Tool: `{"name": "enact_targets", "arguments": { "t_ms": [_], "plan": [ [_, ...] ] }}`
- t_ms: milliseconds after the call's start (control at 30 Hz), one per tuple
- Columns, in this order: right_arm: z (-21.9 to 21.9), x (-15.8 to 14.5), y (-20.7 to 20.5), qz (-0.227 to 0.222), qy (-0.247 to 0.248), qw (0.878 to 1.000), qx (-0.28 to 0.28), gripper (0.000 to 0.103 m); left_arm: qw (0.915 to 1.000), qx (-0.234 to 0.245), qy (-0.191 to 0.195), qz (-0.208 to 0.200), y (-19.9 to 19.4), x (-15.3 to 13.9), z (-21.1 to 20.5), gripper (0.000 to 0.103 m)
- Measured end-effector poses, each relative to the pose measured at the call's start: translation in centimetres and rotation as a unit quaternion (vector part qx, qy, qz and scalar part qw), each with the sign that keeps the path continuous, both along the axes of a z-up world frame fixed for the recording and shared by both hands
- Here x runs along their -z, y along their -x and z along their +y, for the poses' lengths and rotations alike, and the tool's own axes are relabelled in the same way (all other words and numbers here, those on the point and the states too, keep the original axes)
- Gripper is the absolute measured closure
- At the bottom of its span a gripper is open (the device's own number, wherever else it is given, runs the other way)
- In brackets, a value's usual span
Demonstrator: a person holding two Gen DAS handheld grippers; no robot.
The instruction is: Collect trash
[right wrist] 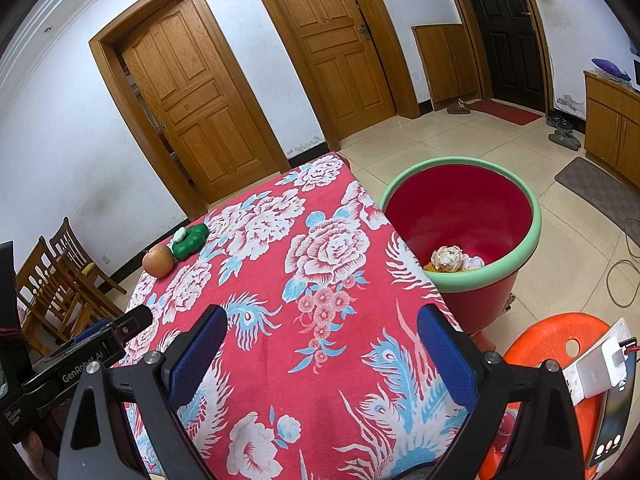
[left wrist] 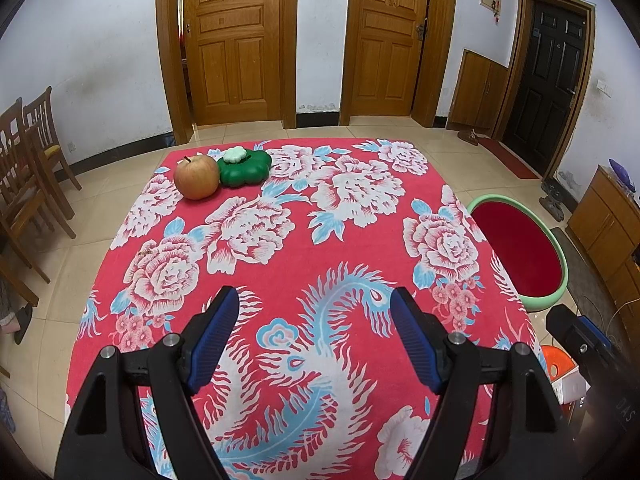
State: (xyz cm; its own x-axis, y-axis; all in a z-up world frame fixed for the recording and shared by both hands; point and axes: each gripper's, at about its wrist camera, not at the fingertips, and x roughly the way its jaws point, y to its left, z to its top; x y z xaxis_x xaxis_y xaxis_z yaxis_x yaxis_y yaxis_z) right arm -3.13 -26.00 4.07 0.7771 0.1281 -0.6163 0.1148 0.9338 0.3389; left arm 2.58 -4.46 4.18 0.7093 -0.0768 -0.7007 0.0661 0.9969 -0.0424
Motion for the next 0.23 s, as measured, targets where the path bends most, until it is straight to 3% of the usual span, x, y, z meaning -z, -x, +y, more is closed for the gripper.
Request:
{"name": "enact_targets", "arguments": {
  "t_ms": [233],
  "plan": [
    [0.07,0.04,0.03,0.001,0.000,1.000,0.000,0.005,1.0000,0.002,-0.001,-0.001,0.08,0.03,-0.05,0.026]
  ]
}}
